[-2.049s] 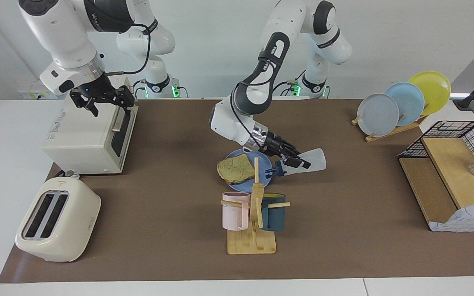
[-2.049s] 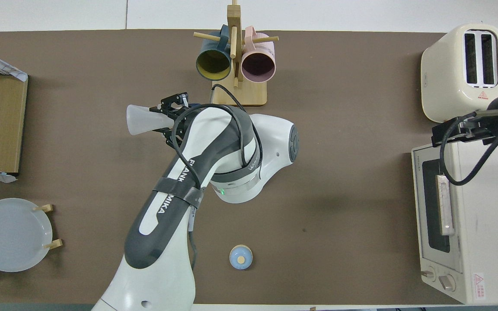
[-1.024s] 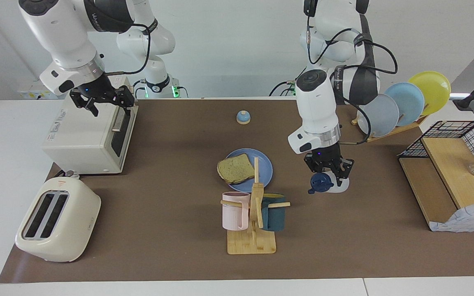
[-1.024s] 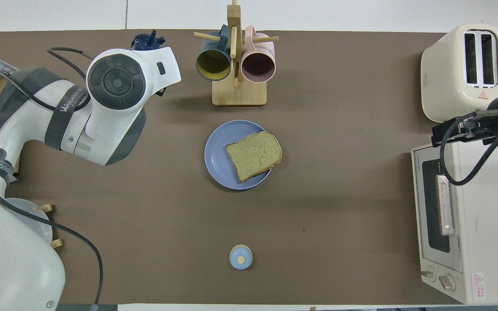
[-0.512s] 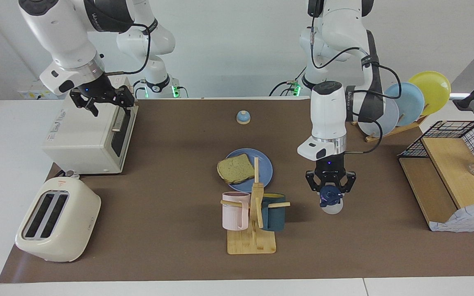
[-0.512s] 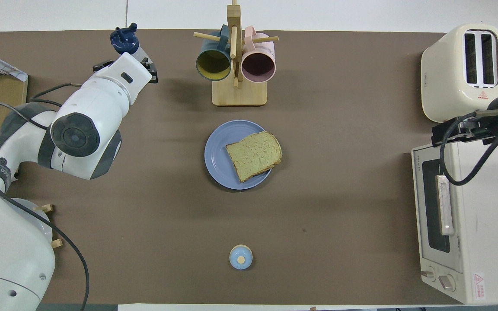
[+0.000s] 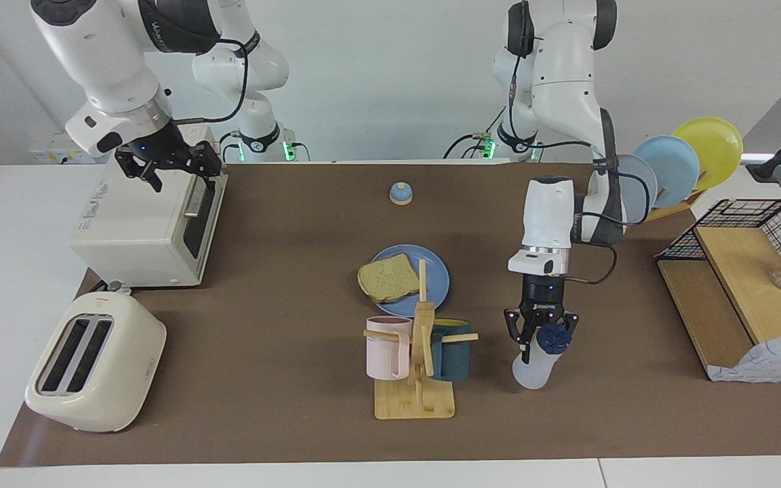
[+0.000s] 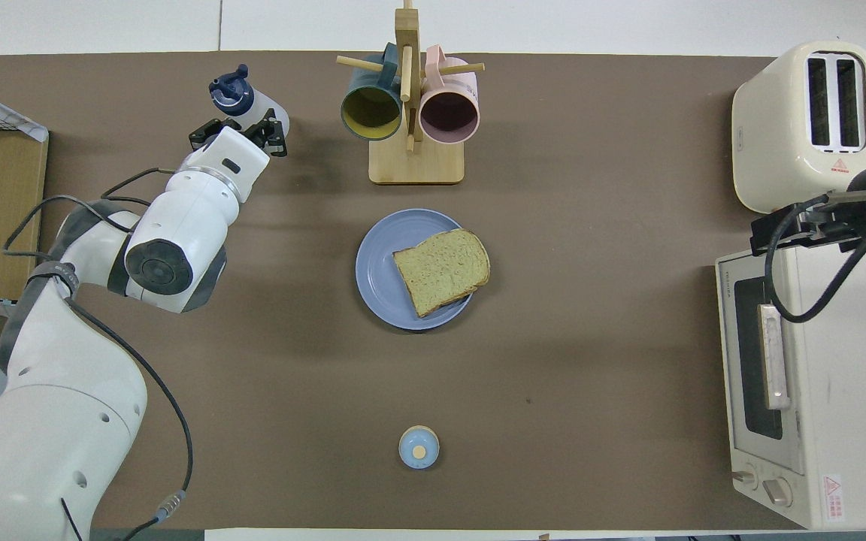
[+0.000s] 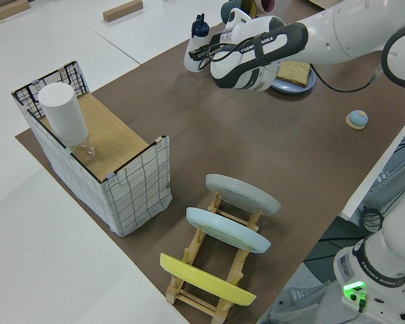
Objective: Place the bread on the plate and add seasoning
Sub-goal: 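Carry the bottle back beside the mug stand with the left gripper, then set the bottle down upright and open the left gripper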
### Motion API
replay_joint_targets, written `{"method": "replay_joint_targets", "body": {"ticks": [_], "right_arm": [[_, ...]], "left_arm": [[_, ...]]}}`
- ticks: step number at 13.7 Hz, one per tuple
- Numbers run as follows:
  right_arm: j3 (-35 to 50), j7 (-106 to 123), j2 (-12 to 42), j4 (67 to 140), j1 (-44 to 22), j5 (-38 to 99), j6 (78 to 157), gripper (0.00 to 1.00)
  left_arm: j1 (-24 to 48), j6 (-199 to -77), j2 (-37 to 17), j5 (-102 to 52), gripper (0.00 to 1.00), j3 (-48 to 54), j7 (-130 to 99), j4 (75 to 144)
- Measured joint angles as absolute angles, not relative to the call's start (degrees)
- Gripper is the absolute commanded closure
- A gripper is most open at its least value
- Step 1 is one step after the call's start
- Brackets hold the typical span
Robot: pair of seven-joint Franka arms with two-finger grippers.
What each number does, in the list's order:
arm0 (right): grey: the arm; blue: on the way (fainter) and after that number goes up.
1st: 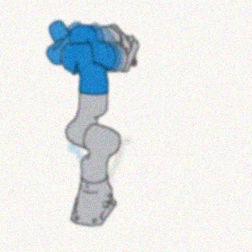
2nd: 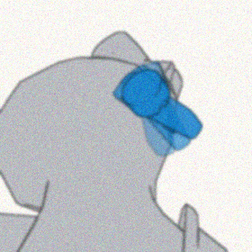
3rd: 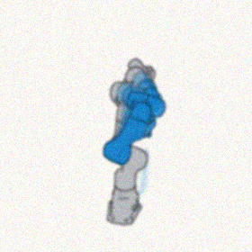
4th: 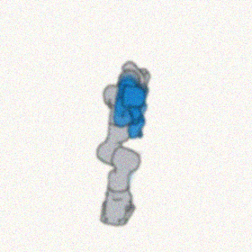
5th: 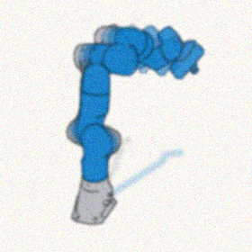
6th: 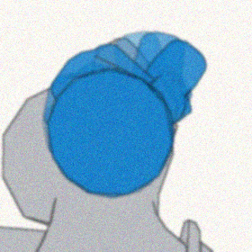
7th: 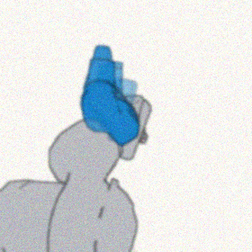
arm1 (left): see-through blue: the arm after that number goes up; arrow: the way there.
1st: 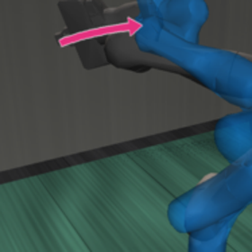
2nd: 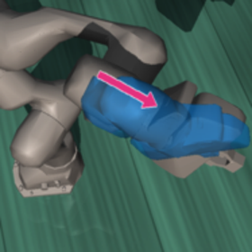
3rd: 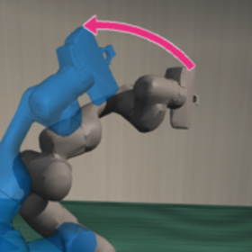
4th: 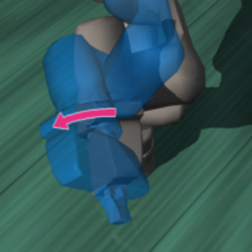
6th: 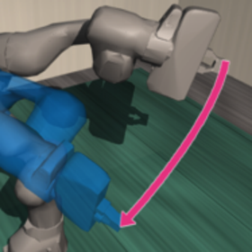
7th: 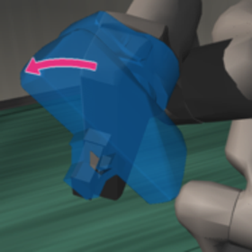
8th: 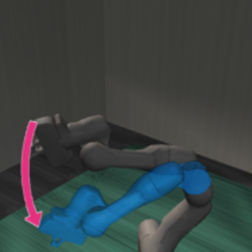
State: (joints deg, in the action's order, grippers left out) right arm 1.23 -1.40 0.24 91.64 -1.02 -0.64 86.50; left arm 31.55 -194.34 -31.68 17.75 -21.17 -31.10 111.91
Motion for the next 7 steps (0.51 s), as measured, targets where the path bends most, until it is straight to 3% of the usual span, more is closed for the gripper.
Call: {"method": "replay_joint_targets", "body": {"ticks": [7], "right_arm": [[1.23, -1.4, 0.24, 91.64, -1.02, -0.64, 86.5, 0.0]], "left_arm": [[31.27, -194.95, -33.1, 17.84, 1.0, -20.91, -27.7, 111.79]]}}
